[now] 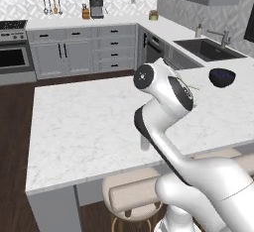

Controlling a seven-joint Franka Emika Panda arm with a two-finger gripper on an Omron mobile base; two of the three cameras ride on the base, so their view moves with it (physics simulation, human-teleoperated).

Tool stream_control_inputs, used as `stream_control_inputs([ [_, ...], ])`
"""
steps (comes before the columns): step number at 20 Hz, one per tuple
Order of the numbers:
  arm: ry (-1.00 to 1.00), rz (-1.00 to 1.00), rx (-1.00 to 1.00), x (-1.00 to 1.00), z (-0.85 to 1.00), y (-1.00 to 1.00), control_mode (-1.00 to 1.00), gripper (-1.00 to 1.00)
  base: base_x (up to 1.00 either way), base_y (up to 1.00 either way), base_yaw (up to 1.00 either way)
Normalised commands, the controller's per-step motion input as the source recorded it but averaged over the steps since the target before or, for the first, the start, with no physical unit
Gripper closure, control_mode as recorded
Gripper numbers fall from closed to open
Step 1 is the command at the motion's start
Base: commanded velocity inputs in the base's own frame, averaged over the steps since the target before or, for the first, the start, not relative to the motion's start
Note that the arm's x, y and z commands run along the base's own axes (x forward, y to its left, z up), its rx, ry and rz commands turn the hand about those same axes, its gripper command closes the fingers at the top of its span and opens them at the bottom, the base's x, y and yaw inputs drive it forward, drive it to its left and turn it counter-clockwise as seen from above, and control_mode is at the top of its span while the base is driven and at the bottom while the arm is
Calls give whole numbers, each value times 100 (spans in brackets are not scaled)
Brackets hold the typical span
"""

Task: Take a straw from the drawer in front and place it inside the glass cup on the dining counter.

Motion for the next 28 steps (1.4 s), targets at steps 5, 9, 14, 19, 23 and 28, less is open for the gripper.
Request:
stream_control_inputs([
  [5, -14, 20, -23, 15, -25, 14, -100, 100, 0, 0, 0],
  [9, 0, 18, -6, 36, -21, 40, -100, 100, 0, 0, 0],
  [14, 13, 15, 0, 71, 0, 23, -100, 100, 0, 0, 0],
  [19, 17, 11, -2, 43, -14, 23, -100, 100, 0, 0, 0],
  [23, 11, 13, -6, 4, -17, 22, -100, 100, 0, 0, 0],
  [28, 4, 11, -9, 12, -28, 8, -100, 100, 0, 0, 0],
])
